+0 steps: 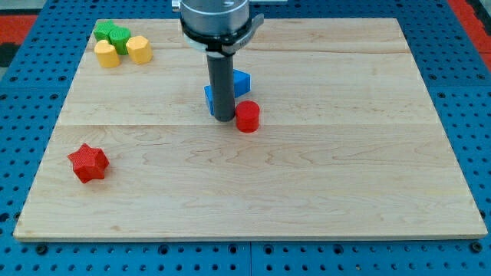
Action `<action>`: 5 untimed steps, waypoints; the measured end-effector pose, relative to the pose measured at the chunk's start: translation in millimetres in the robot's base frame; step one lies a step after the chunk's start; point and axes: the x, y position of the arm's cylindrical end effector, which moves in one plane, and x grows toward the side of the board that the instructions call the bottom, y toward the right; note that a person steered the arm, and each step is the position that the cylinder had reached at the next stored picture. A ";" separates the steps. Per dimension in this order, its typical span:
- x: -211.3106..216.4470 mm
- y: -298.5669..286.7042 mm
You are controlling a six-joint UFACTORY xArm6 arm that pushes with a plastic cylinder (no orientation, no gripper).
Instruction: Push the blue triangle to the top side
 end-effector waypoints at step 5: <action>-111.0 70.4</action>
